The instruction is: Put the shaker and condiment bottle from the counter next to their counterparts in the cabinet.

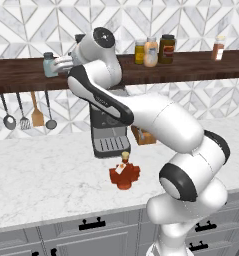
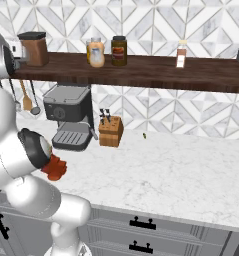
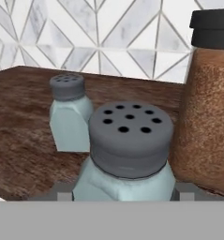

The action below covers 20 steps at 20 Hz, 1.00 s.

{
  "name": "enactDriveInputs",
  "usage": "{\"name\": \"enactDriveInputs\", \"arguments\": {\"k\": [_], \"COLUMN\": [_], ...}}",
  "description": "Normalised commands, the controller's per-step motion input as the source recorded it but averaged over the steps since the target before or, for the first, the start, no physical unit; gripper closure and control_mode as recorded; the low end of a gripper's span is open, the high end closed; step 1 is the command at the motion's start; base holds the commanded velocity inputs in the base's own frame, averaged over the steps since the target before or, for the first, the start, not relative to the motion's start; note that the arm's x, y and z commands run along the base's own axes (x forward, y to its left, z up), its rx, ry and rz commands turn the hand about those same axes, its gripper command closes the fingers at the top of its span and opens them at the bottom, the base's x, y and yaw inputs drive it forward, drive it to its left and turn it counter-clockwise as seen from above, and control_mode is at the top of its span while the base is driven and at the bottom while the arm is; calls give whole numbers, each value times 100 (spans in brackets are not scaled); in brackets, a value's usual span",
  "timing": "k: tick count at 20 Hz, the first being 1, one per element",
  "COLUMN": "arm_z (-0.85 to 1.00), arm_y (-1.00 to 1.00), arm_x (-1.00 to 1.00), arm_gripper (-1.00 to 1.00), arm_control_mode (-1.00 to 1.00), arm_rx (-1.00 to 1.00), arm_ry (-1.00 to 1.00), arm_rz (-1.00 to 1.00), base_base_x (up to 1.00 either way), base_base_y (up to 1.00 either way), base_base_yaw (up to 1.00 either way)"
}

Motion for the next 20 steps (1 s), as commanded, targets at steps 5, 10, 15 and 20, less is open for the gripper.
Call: {"name": "enactDriveInputs", "arguments": {"k": [5,10,15,20], "arm_z": [0,0,0,-7], "arm_y": [5,0,3,23], "arm_x": [23,26,14,10], "arm_gripper": [100,100,100,-100], "arm_control_mode": [-100,-100,-100,-100], "arm_rx": [0,0,0,0], "arm_ry": [0,0,0,3], "arm_rz": [0,0,0,0], "base_base_x": [0,0,0,0], "base_base_y": [0,0,0,0], "base_base_yaw": [0,0,0,0]}}
